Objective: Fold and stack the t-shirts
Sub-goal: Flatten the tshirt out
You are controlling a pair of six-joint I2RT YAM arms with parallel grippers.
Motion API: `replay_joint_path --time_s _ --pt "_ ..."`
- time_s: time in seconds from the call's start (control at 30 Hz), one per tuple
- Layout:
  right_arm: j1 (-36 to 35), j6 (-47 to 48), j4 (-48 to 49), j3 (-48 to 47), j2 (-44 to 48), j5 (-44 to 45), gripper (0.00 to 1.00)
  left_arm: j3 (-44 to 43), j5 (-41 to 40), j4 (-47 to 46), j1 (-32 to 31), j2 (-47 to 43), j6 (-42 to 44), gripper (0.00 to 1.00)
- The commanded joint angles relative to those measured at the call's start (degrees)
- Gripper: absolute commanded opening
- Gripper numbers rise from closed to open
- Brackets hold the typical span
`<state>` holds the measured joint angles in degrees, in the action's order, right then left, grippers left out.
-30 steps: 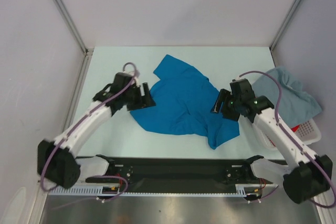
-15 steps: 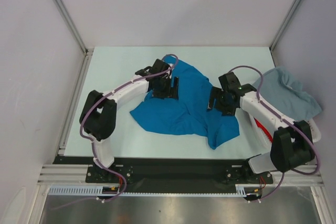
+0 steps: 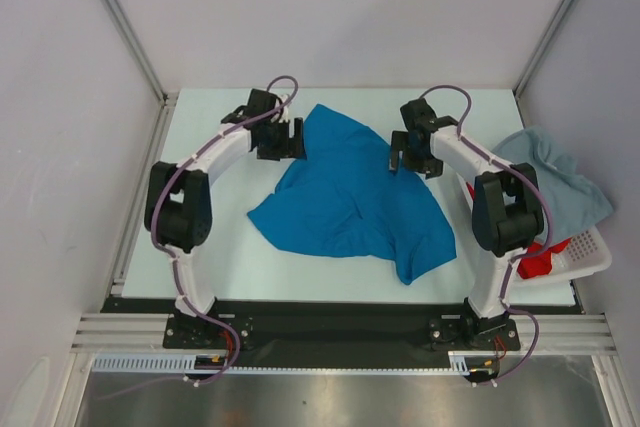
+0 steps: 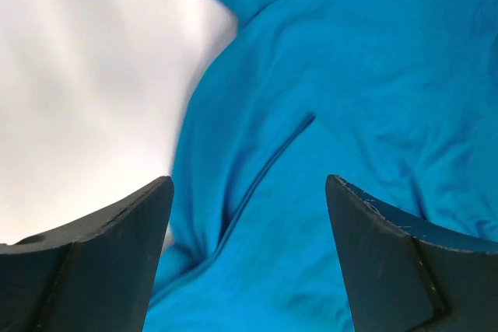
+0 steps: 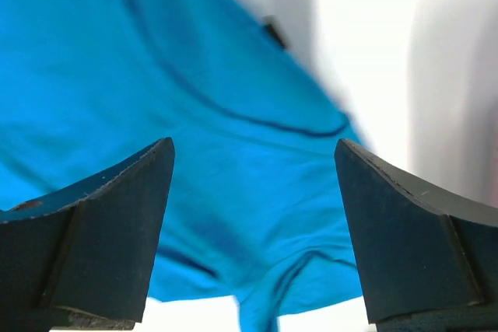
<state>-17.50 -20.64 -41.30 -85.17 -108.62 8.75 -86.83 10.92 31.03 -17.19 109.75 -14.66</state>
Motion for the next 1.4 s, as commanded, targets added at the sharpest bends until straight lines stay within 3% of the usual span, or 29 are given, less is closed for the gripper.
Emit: replay_joint_path --time_s 0.0,0.4,0.57,0.6,0.67,0.77,0.8,0.87,1.03,1.27,1.37 --pt "1.8 4.8 -3.4 -2.4 -1.4 4.4 0.89 -4.2 3.9 0.3 -1.4 5.5 3.2 0.84" --pt "3.6 10.4 1.0 -1.2 -5.2 -2.3 0.82 -9.5 8.8 1.8 -0.4 13.3 0.6 0.61" --pt "4.1 9.6 5.5 -1.9 -7.6 -5.3 0.77 -10.7 9.5 1.8 0.1 13.9 0.2 0.38" --pt "4.3 9.5 5.9 -2.5 -7.9 -5.7 0.75 -10.8 9.3 1.8 0.1 13.5 0.2 0.3" --pt "4.3 9.0 8.2 -2.4 -7.8 -5.8 0.71 -11.1 8.6 1.6 0.3 12.9 0.4 0.25" --pt "4.8 8.4 10.5 -3.2 -8.0 -7.0 0.55 -12.0 8.0 1.5 0.8 11.9 0.6 0.13" --pt "5.3 7.8 10.9 -3.5 -8.2 -7.6 0.46 -12.5 7.9 1.6 1.1 11.5 0.6 0.02" --pt "5.8 6.9 11.4 -4.5 -8.2 -8.2 0.28 -14.7 6.9 2.9 1.3 11.2 1.2 0.0" --pt "5.9 6.3 11.9 -6.8 -3.6 -8.8 0.01 -18.5 4.6 4.0 1.4 7.3 2.6 0.0" --pt "6.2 5.9 15.6 -2.9 13.2 -2.3 0.0 -20.0 -0.8 4.2 1.5 -4.1 3.5 0.0" --pt "6.2 5.5 29.7 8.8 27.1 -0.8 0.0 -16.7 -3.7 -0.3 1.5 -13.3 3.3 0.0"
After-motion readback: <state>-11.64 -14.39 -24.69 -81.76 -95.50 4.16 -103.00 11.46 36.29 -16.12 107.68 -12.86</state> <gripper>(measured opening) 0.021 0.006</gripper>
